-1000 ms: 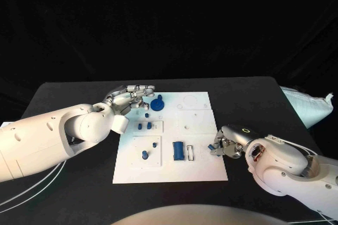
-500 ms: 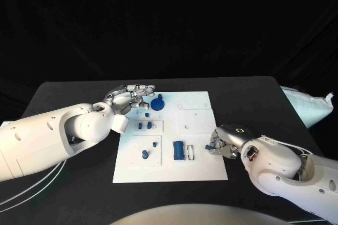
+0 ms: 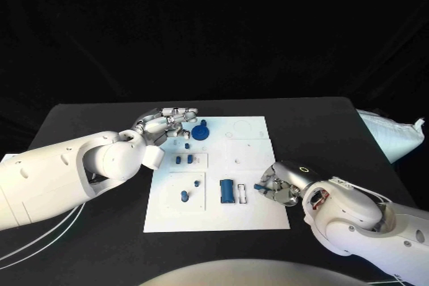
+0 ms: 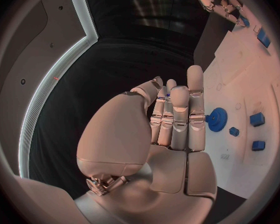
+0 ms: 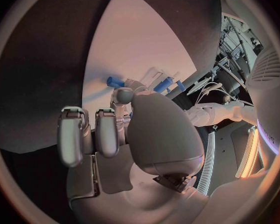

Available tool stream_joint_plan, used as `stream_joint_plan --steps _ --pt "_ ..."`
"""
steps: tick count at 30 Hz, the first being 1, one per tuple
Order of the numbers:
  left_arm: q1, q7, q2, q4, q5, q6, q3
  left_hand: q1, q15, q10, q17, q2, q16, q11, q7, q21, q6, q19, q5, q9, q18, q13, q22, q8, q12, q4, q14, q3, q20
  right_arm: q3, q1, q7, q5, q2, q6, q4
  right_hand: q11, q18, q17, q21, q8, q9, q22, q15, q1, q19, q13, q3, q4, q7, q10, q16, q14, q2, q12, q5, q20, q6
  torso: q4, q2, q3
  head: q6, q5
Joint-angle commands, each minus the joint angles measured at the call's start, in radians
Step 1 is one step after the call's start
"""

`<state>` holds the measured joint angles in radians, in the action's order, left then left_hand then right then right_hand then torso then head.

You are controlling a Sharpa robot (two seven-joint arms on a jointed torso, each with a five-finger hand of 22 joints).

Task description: Assemble the parts on the task board

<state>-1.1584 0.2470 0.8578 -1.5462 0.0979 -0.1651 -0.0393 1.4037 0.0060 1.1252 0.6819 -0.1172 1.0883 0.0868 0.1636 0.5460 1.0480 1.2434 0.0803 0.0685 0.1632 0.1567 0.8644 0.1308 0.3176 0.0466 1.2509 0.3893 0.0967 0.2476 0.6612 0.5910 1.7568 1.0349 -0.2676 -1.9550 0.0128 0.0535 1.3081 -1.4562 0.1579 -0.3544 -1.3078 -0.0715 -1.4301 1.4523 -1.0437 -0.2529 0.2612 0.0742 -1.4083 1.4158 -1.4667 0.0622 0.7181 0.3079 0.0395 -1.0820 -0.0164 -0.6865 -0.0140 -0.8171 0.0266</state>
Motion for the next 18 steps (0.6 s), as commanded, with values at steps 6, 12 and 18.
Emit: stream_joint_plan --steps 6,12,18 --pt "0.002 -0.001 -0.002 -0.002 0.002 0.023 0.000 -0.006 -0.001 -0.008 -0.002 0.003 0.001 -0.002 -0.002 -0.007 -0.007 -0.002 0.006 0.000 0.019 0.002 -0.002 0.004 0.007 0.000 -0.008 -0.006 0.008 0.001 0.004 0.008 -0.291 -0.004 -0.156 -0.020 -0.007 -0.011 0.008 -0.008 -0.006 -0.004 -0.102 0.000 0.100 0.010 -0.009 -0.043 0.026 0.003 -0.013 0.004 -0.059 0.030 0.012 -0.070 0.001 -0.007 -0.0004 -0.001 -0.0024 -0.001 -0.007" --pt "0.002 -0.002 -0.004 -0.003 0.002 0.023 0.000 -0.006 -0.001 -0.008 -0.003 0.003 0.000 -0.002 -0.001 -0.007 -0.007 -0.002 0.006 0.000 0.019 0.002 -0.002 0.004 0.007 0.000 -0.009 -0.006 0.008 0.000 0.010 0.005 -0.374 -0.020 -0.133 -0.012 -0.008 -0.011 0.012 -0.009 -0.005 -0.005 -0.104 0.000 0.149 0.012 -0.020 -0.034 0.024 0.003 -0.018 0.006 -0.060 0.050 0.025 -0.020 0.002 -0.015 0.0004 -0.001 -0.0035 -0.001 -0.009" --pt "0.002 -0.003 -0.004 -0.004 0.002 0.024 0.000 -0.006 -0.001 -0.009 -0.003 0.003 0.000 -0.002 -0.001 -0.007 -0.007 -0.002 0.006 0.000 0.019 0.002 -0.002 0.004 0.007 0.000 -0.009 -0.006 0.008 0.000 0.013 0.005 -0.404 -0.040 -0.091 0.000 -0.004 -0.012 0.016 -0.011 0.001 -0.009 -0.107 -0.001 0.177 0.014 -0.029 -0.017 0.021 -0.002 -0.023 0.008 -0.061 0.053 0.034 0.030 0.001 -0.030 0.0008 -0.001 -0.0026 -0.003 -0.009"
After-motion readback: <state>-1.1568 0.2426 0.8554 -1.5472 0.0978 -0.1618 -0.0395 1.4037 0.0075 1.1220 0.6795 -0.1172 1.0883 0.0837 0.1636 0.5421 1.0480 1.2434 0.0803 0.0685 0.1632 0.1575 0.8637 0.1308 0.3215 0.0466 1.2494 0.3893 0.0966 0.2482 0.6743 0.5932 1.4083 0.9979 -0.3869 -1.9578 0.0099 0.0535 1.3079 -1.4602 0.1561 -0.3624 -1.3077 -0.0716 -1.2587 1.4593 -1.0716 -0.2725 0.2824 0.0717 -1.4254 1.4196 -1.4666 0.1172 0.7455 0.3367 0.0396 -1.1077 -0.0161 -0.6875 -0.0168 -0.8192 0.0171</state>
